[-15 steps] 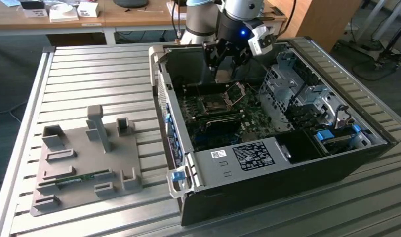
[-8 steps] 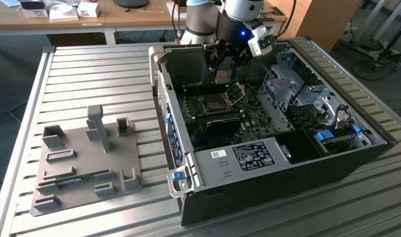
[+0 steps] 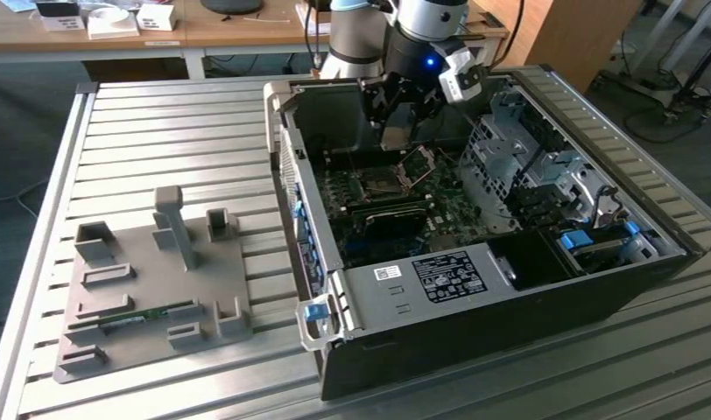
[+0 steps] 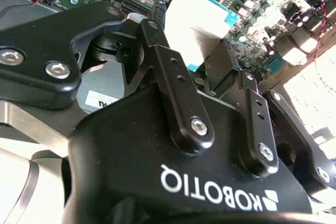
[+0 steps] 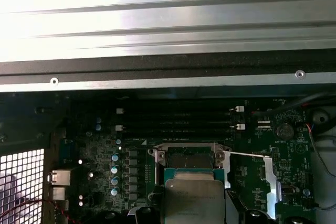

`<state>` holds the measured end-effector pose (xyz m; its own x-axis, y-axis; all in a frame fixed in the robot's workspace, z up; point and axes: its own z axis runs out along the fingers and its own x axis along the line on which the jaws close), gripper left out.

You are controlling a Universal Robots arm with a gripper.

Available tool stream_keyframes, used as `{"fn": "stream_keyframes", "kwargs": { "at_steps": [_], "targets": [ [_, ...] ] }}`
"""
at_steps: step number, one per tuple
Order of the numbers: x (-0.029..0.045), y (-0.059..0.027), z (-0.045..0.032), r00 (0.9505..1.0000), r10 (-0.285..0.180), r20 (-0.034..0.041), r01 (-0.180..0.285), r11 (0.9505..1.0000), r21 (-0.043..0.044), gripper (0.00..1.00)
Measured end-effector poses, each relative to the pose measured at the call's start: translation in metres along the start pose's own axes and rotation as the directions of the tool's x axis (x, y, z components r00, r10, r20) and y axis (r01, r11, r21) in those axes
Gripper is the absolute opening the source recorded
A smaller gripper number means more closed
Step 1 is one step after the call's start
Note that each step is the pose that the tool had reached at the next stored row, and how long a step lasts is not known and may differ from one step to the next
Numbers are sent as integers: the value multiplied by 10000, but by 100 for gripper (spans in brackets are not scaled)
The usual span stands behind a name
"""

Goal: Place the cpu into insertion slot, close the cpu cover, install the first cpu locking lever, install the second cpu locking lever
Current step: 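Place the cpu into insertion slot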

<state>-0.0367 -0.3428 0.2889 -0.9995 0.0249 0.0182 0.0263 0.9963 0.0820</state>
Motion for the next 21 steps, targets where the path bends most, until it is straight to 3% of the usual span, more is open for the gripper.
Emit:
{"fn": "stream_keyframes", "kwargs": {
  "at_steps": [21],
  "targets": [
    [-1,-6,70,10000,0,11,0,10000,13,54]
  ]
}}
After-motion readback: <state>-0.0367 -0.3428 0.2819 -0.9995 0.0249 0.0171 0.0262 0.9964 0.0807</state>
